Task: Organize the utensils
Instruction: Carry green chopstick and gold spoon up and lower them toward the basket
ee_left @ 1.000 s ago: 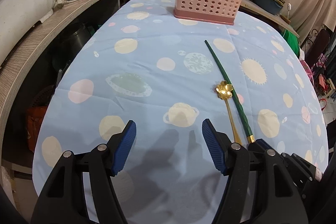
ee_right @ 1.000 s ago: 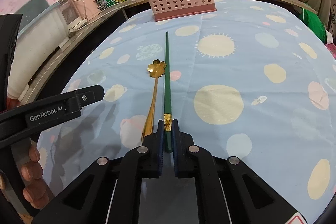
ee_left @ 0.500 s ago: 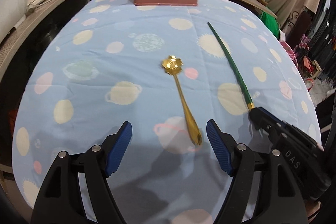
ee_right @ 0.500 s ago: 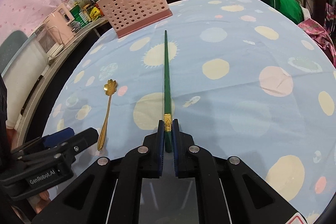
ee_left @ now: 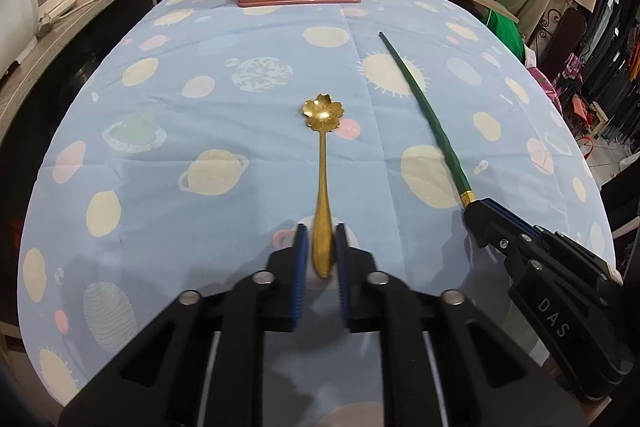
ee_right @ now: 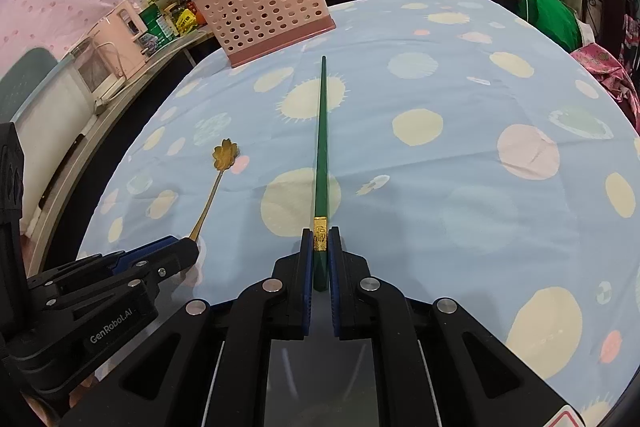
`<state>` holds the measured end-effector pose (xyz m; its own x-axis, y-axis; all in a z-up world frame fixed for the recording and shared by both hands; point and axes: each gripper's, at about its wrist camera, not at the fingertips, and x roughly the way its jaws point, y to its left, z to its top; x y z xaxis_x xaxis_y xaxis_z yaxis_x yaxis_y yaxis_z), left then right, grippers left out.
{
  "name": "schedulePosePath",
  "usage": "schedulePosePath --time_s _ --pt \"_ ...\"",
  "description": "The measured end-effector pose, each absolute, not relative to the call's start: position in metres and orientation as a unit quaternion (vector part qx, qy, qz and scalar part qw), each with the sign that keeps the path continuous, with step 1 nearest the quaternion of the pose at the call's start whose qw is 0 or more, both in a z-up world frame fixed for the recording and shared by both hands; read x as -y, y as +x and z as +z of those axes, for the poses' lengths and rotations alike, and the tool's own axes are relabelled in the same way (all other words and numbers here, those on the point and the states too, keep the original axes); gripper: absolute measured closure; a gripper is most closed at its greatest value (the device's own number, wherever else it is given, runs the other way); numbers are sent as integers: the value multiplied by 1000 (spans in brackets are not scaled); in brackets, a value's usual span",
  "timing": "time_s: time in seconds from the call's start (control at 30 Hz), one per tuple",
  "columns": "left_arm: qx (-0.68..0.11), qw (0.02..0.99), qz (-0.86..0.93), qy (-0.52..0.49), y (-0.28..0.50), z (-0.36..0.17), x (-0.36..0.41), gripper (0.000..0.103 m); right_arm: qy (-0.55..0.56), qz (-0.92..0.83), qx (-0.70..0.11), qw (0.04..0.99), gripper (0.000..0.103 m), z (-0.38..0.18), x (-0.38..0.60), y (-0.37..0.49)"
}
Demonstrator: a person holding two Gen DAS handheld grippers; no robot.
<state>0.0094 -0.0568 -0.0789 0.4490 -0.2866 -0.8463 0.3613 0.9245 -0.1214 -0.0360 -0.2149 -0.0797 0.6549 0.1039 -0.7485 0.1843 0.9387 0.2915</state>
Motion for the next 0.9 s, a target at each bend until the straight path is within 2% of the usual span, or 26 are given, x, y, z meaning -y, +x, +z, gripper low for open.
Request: schedulePosePath --time_s 0.4,0.9 --pt "-469 863 -185 35 5 -58 54 93 172 -19 -395 902 96 -62 213 -42" --pt "-407 898 -166 -10 39 16 30 94 173 -3 -322 931 96 23 218 -31"
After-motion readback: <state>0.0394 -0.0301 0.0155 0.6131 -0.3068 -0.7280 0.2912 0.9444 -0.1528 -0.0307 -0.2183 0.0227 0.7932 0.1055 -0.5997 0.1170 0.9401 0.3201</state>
